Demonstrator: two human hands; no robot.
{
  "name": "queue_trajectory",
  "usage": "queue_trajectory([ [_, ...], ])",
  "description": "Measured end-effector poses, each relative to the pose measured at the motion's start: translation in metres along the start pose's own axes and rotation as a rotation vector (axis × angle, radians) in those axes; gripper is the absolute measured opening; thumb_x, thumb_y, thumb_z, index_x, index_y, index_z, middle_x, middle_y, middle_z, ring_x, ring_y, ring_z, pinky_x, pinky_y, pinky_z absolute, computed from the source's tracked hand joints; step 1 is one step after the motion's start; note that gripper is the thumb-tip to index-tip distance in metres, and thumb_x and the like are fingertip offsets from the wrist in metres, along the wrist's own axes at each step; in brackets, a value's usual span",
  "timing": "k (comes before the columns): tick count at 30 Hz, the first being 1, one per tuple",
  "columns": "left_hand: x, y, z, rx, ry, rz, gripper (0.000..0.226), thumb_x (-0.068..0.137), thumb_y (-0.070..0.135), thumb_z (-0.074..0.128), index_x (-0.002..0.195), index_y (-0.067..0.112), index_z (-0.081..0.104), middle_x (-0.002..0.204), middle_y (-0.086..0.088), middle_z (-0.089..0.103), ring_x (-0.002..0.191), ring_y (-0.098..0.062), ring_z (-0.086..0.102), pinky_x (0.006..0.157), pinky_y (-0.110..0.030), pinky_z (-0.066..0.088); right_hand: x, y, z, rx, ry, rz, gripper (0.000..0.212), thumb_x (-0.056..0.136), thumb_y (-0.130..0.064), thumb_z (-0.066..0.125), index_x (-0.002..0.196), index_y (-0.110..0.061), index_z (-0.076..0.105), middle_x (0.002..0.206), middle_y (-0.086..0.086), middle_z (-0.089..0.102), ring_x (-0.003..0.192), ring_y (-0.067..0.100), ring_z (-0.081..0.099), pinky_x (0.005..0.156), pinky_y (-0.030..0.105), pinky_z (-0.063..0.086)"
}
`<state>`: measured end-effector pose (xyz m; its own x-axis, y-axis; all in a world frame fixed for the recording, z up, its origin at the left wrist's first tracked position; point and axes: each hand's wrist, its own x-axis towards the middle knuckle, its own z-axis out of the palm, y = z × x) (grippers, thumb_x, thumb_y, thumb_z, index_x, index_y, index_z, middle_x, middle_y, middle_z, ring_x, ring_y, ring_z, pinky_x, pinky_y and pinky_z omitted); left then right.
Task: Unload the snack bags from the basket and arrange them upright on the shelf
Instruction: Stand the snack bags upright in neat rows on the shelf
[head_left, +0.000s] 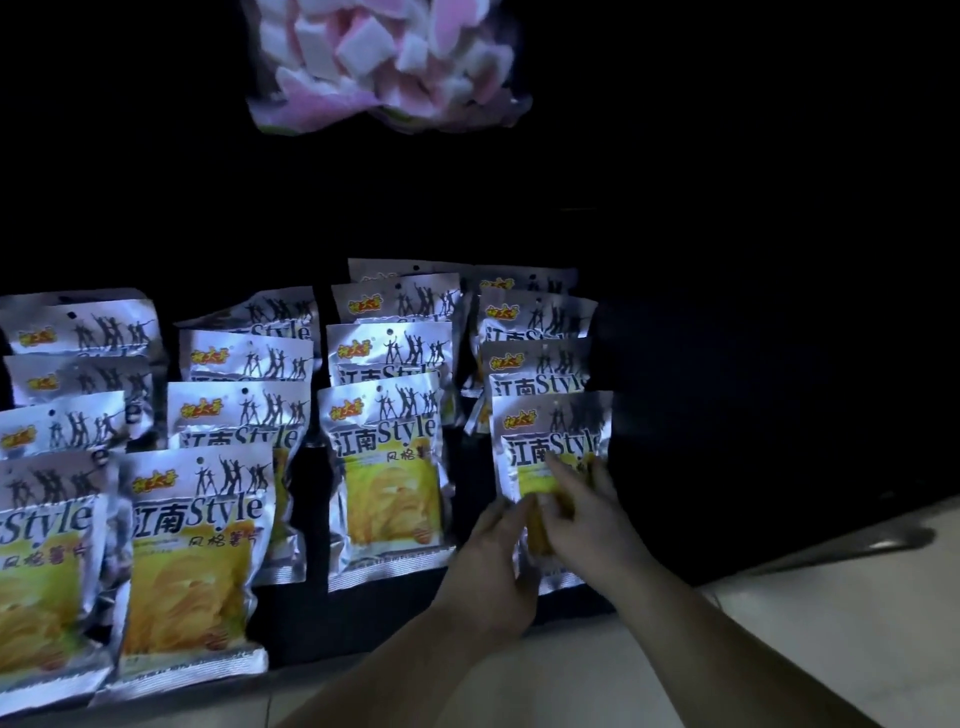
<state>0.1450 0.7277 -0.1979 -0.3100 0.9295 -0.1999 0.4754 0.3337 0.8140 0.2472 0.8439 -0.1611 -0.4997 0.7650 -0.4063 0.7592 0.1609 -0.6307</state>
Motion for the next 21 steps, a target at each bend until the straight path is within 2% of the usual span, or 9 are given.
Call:
queue_trajectory([
  [2,0.003,0.000,0.005,-0.033,0.007,-0.020,0.079,0.095,0.014,0.059,0.158,0.040,0.020,0.169,0.004,0.011,0.155,-0.011,0.011,0.116,-0.017,0.023,0.002,0.001,0.002,0.026,-0.012,-0.028,0.049,0.102,-0.050,0.044,0.145,-0.067,0.026,0.167,-0.018,-0.013,0.156,0.022,0.010,0.119,0.045,0.033],
  [4,0.005,0.000,0.006,-0.040,0.029,-0.013,0.080,0.094,0.013,0.060,0.158,0.042,0.022,0.169,0.006,0.012,0.155,-0.009,0.013,0.113,-0.014,0.021,0.006,0.003,0.001,0.026,0.014,-0.068,0.049,0.101,-0.050,0.045,0.143,-0.067,0.028,0.166,-0.021,-0.012,0.156,0.019,0.008,0.119,0.047,0.033],
  [8,0.005,-0.005,0.008,-0.034,0.089,0.003,0.070,0.092,0.010,0.054,0.154,0.035,0.034,0.161,0.008,0.025,0.143,-0.006,0.035,0.104,-0.003,0.028,0.001,0.007,-0.004,-0.070,0.136,-0.055,0.049,0.101,-0.039,0.047,0.148,-0.052,0.038,0.167,-0.011,0.008,0.144,0.024,0.037,0.109,0.038,0.044],
  [11,0.001,-0.005,0.013,-0.053,0.117,0.021,0.060,0.085,0.008,0.051,0.142,0.030,0.053,0.141,0.008,0.045,0.126,-0.009,0.054,0.100,-0.012,0.042,-0.007,0.013,-0.001,-0.151,0.109,-0.060,0.052,0.099,-0.038,0.049,0.147,-0.051,0.038,0.165,-0.007,0.011,0.139,0.026,0.041,0.107,0.038,0.045],
  [14,0.000,-0.005,0.013,-0.077,0.167,0.001,0.052,0.085,0.007,0.053,0.130,0.033,0.060,0.126,0.010,0.054,0.104,-0.010,0.064,0.085,-0.018,0.050,-0.009,0.015,-0.002,-0.172,0.106,-0.043,0.052,0.098,-0.038,0.050,0.148,-0.049,0.039,0.165,-0.004,0.013,0.140,0.025,0.042,0.108,0.036,0.045],
  [18,0.000,-0.002,0.006,-0.068,0.178,-0.007,0.056,0.090,0.006,0.053,0.140,0.030,0.054,0.136,0.011,0.053,0.119,-0.008,0.058,0.089,-0.012,0.043,-0.009,0.006,-0.005,-0.084,0.081,-0.038,0.050,0.099,-0.040,0.048,0.147,-0.054,0.038,0.165,-0.010,0.009,0.142,0.023,0.041,0.105,0.036,0.048],
  [21,0.003,-0.005,-0.001,-0.064,0.164,-0.018,0.060,0.092,0.008,0.054,0.146,0.032,0.049,0.145,0.012,0.048,0.126,-0.008,0.054,0.098,-0.023,0.049,-0.008,-0.001,-0.009,-0.170,0.106,-0.028,0.048,0.099,-0.050,0.044,0.146,-0.055,0.037,0.163,-0.006,0.018,0.135,0.025,0.048,0.096,0.037,0.052],
])
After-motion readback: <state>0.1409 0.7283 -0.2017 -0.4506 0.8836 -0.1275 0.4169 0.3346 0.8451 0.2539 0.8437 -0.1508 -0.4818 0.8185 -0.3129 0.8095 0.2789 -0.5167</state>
